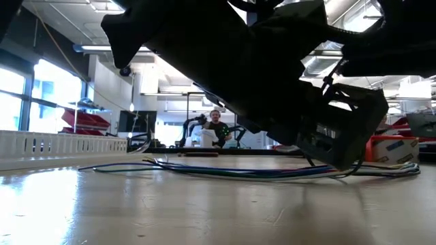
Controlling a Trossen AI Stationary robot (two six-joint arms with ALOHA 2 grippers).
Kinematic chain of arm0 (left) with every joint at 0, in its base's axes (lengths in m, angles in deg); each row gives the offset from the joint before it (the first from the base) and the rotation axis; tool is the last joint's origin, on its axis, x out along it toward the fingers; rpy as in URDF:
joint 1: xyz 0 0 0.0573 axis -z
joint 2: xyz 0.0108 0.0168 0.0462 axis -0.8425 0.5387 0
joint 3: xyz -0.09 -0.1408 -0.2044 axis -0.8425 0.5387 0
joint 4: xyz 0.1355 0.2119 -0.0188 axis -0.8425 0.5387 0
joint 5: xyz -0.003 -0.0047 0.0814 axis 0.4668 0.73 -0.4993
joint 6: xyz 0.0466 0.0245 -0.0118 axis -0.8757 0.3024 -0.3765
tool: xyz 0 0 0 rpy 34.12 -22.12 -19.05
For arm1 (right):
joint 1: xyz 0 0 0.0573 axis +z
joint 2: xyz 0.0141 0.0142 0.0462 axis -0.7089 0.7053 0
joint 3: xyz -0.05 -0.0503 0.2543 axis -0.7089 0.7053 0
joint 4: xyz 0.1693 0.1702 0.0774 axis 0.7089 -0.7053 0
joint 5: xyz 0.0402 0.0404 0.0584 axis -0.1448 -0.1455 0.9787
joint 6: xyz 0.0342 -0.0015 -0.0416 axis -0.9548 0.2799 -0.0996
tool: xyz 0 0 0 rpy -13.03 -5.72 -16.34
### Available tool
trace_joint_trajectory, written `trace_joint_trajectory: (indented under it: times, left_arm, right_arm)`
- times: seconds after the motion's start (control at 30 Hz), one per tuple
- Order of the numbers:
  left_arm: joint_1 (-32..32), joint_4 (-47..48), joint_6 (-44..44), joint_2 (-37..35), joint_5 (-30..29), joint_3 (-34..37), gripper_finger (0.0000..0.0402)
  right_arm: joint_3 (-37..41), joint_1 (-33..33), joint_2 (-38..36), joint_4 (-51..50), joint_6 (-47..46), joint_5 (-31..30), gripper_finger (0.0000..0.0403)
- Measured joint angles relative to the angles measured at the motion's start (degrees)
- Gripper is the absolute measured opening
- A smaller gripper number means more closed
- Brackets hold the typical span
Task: Ziptie cables
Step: Wrap the black zip tie around the cable
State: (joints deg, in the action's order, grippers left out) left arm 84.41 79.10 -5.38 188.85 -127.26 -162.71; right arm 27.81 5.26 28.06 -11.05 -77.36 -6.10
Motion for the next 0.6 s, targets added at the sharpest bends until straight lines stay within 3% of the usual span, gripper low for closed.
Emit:
trace_joint_trajectory:
  times: [0.2, 0.6]
  left_arm:
    - [0.17, -0.04, 0.0, 0.0, 0.0, 0.0, 0.0]
    - [2.62, -0.48, -0.07, 0.0, -3.4, 0.0, 0.0]
  right_arm:
    - [0.0, -1.65, 0.0, -0.29, -0.03, 1.51, 0.0169]
    - [0.0, -0.37, 0.02, -4.12, -0.03, 1.03, 0.0008]
